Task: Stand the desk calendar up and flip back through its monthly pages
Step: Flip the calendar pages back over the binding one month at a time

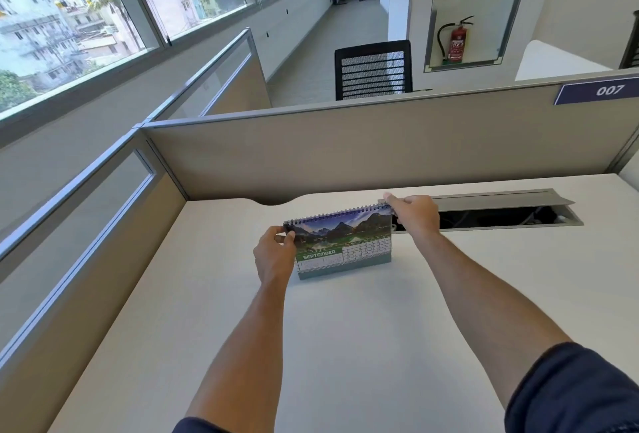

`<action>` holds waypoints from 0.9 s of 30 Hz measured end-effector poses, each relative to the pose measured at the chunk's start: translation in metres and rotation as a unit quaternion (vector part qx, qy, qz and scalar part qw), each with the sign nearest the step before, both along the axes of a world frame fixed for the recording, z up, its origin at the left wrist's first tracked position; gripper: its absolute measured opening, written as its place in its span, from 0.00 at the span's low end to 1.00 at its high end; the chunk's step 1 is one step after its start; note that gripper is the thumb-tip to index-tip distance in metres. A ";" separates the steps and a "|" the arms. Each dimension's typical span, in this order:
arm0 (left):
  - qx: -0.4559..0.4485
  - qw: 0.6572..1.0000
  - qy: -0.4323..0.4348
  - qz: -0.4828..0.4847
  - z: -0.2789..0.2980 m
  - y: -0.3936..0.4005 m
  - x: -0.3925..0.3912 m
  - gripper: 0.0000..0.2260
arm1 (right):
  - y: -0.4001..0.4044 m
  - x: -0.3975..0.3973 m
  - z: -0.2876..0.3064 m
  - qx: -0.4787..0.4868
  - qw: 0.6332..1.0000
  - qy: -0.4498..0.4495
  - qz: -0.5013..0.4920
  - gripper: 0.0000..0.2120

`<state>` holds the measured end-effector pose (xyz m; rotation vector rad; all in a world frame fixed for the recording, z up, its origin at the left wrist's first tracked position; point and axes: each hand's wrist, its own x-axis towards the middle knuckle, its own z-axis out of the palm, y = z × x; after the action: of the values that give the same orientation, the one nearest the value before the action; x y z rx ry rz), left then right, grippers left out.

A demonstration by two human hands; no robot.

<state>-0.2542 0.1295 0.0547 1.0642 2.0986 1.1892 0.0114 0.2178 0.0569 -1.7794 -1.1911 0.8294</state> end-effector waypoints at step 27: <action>0.006 1.000 0.014 0.011 -0.006 -0.001 0.002 0.11 | 0.006 -0.017 0.012 -0.009 0.991 0.111 0.078 0.03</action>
<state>-0.2525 0.1287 0.0491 1.0711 2.1322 1.2067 -0.0051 0.2238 0.0689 -1.5745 -1.1870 1.1027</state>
